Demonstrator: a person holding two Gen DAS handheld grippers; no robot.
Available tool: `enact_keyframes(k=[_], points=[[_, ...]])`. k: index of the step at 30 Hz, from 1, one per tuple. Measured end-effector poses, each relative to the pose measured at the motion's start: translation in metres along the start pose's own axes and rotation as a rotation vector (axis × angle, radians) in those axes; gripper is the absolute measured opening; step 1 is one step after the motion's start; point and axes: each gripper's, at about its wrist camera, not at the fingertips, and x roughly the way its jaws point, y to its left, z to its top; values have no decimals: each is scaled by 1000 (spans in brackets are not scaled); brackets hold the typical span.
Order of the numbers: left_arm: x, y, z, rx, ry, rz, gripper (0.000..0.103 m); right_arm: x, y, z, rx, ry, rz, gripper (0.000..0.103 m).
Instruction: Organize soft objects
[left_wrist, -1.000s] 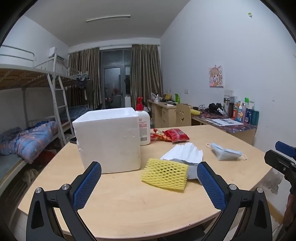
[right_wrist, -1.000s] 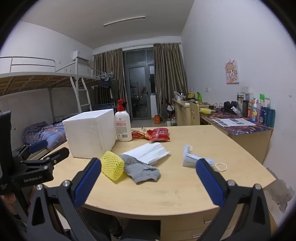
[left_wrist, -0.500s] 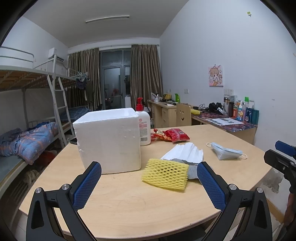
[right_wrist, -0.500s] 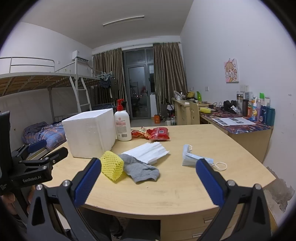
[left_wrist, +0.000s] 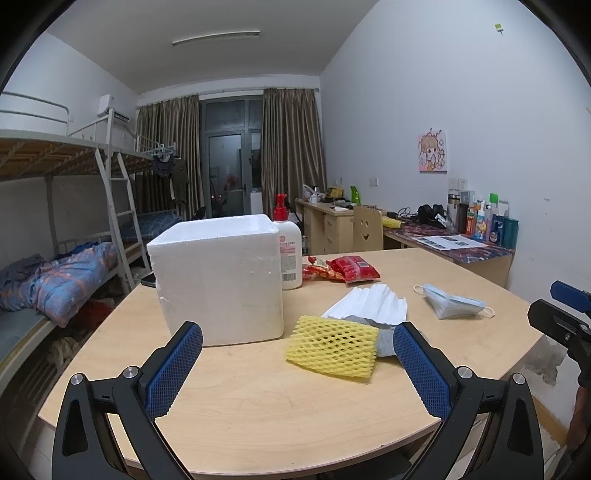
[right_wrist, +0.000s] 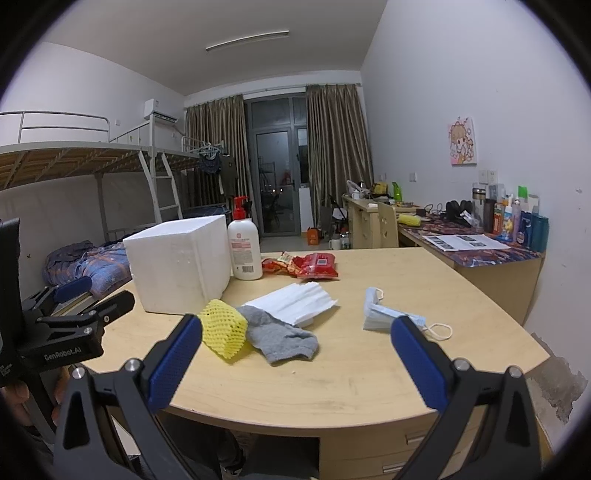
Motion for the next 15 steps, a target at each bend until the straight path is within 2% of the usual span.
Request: enact_keyframes(k=[15], points=[[0,1,1,0,4,0,103,1,0,0,-3,3,-2,103]])
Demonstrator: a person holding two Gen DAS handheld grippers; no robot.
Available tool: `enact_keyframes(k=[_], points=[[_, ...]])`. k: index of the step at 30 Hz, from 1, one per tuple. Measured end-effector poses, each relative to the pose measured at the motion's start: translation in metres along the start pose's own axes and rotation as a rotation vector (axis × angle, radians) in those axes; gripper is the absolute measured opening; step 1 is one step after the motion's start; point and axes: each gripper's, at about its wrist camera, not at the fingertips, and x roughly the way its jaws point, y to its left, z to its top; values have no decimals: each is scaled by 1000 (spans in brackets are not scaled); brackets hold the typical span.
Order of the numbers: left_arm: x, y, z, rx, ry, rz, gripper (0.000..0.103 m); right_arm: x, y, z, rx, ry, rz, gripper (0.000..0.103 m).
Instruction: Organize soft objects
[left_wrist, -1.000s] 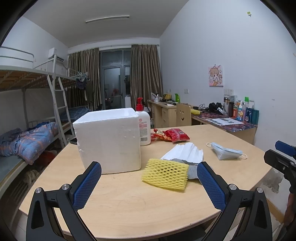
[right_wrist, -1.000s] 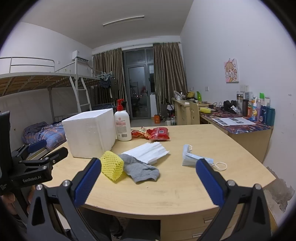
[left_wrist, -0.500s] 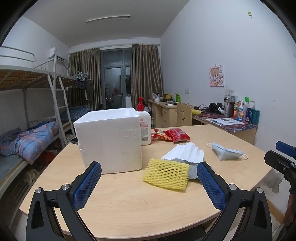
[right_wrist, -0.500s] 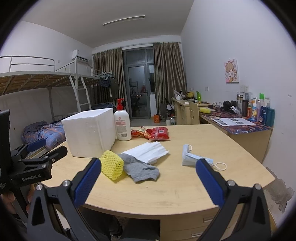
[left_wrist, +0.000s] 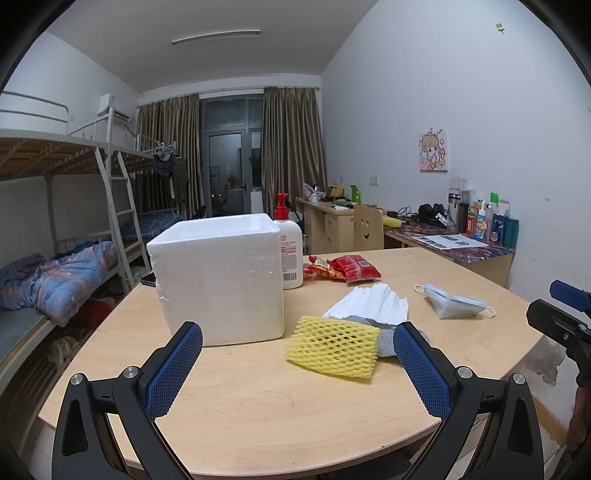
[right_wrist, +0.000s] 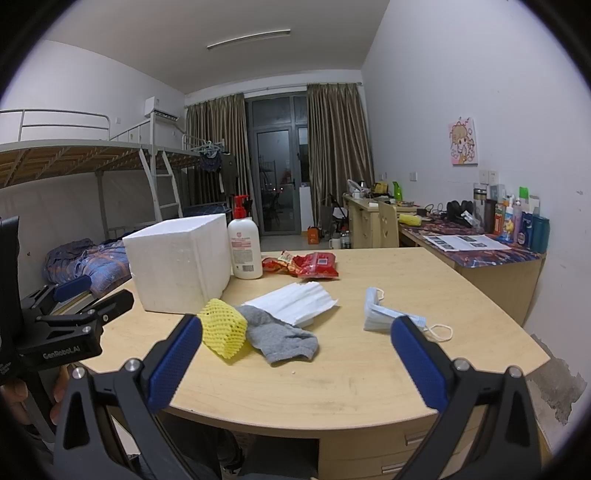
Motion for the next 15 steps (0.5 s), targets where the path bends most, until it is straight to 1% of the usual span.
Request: enact_keyframes(k=[15], points=[[1,-3,1,10,4,-3,103,4,0,3,-8,10,-2,103]])
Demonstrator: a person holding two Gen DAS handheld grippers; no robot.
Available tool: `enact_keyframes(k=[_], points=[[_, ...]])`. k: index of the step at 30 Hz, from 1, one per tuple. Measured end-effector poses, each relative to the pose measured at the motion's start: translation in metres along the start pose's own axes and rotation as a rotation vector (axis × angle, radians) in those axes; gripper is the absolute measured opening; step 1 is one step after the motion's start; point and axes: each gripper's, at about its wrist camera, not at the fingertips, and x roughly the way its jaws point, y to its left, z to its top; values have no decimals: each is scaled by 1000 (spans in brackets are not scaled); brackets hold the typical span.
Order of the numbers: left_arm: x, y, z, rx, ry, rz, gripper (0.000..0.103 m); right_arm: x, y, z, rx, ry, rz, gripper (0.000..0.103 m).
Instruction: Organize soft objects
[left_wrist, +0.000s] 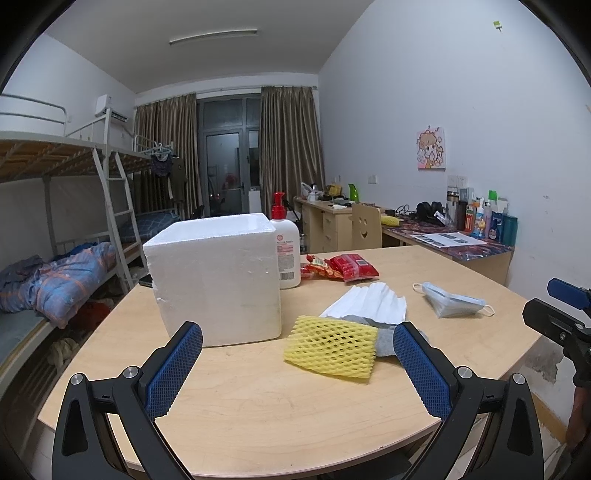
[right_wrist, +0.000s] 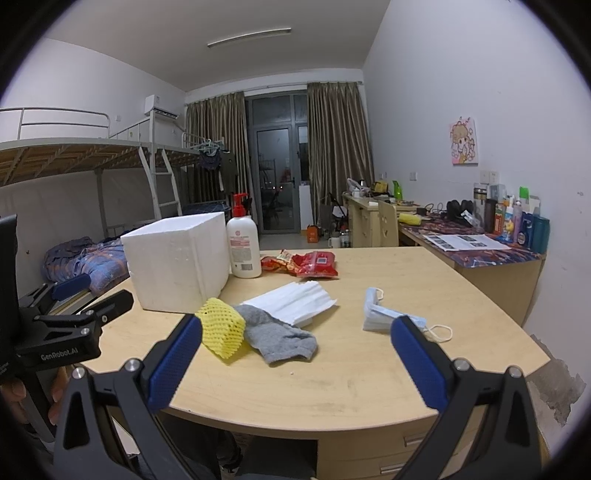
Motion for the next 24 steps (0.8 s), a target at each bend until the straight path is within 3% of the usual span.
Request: enact_keyframes(k=[13,24], points=[[10,-1,3,0,17,-7,103,7,-3,3,-3,10,0,103],[59,-8,3,2,110,-52,103,45,-23,5,16,73,-29,103]])
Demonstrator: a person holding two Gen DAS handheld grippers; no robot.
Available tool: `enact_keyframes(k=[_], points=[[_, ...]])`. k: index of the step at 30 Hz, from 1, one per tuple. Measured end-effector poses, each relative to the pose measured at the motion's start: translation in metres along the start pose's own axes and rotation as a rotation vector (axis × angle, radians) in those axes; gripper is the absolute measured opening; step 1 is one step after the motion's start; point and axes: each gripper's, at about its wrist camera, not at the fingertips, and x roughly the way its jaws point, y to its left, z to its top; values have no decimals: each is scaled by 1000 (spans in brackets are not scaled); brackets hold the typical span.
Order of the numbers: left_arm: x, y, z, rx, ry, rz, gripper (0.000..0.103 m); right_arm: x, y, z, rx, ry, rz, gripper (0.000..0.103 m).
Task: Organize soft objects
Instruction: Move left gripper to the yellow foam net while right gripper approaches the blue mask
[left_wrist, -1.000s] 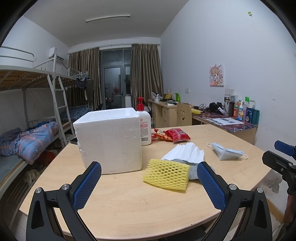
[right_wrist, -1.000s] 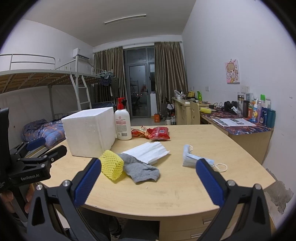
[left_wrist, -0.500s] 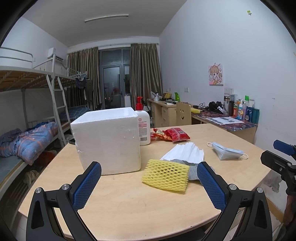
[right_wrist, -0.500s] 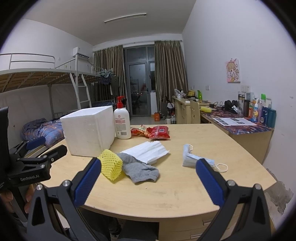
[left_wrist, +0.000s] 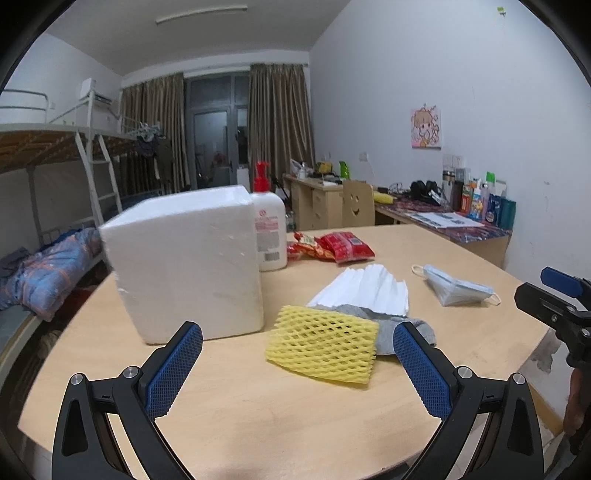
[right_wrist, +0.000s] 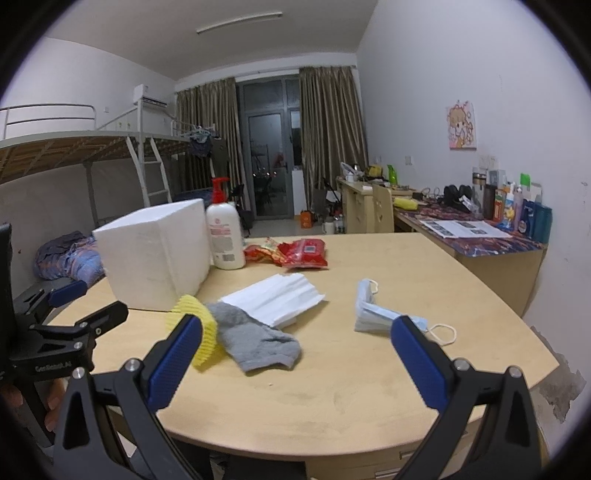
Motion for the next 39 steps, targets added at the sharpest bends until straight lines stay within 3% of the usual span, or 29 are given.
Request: enact_keyframes(k=[7,16,30,39], points=[[41,-2,2,-29,91,-53,103,29,-23,1,15,56,-59,103],[84,-20,-2,6,186,-109,103,58,-57,1,43,112,-129,103],[116,-27,-9,53,284,-33,102,111,-78,8,-10,220,-143,103],[123,-20,-13,34,338,-21,86,129,-73,13,-100,279,-160,103]])
